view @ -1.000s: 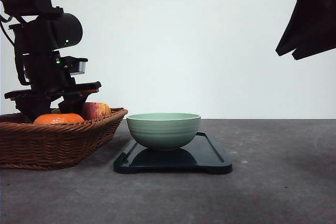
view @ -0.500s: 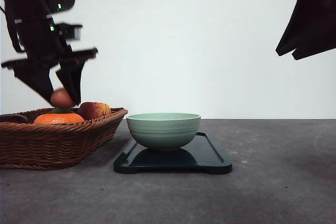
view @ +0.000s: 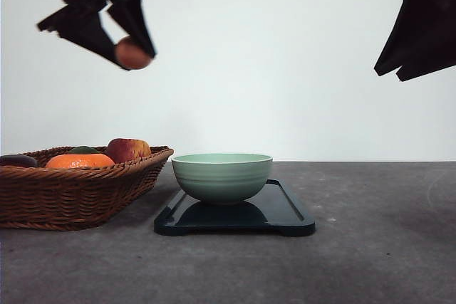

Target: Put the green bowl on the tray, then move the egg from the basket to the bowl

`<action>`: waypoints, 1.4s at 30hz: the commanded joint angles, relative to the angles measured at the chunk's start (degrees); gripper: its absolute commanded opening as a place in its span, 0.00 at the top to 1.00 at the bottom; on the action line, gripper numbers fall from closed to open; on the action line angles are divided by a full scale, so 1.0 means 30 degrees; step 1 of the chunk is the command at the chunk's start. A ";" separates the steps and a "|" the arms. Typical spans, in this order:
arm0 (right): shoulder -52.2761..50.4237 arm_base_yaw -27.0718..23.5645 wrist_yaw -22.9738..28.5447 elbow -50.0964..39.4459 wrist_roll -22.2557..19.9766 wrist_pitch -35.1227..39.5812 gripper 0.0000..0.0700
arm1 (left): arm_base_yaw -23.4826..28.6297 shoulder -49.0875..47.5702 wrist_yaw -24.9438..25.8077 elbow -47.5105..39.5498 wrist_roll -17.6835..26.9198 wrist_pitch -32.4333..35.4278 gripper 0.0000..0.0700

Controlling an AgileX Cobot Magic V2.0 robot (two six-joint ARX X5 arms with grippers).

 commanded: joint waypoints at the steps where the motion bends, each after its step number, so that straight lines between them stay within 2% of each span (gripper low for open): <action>1: 0.0109 0.0124 0.0017 0.0036 -0.0022 0.0188 0.71 | -0.0455 0.0277 0.0103 0.0474 -0.0339 0.0643 0.76; 9: 0.0109 0.0124 0.0015 0.0037 -0.0022 0.0182 0.71 | -0.2353 0.0356 -0.0750 0.0474 -0.0344 0.3173 0.75; 17: 0.0109 0.0124 0.0000 0.0036 -0.0015 0.0168 0.71 | -0.3482 0.1560 -0.1140 0.0474 -0.0327 0.3971 0.75; 25: 0.0109 0.0124 0.0003 0.0036 -0.0015 0.0163 0.71 | -0.4102 0.4164 -0.1304 0.0474 -0.0329 0.4438 0.75; 32: 0.0109 0.0124 0.0007 0.0036 -0.0020 0.0160 0.71 | -0.4562 0.6394 -0.2661 0.0474 -0.0251 0.4622 0.75; 42: 0.0109 0.0124 0.0008 0.0043 -0.0015 -0.0429 0.71 | -0.4789 0.8646 -0.2786 0.0474 -0.0249 0.5527 0.75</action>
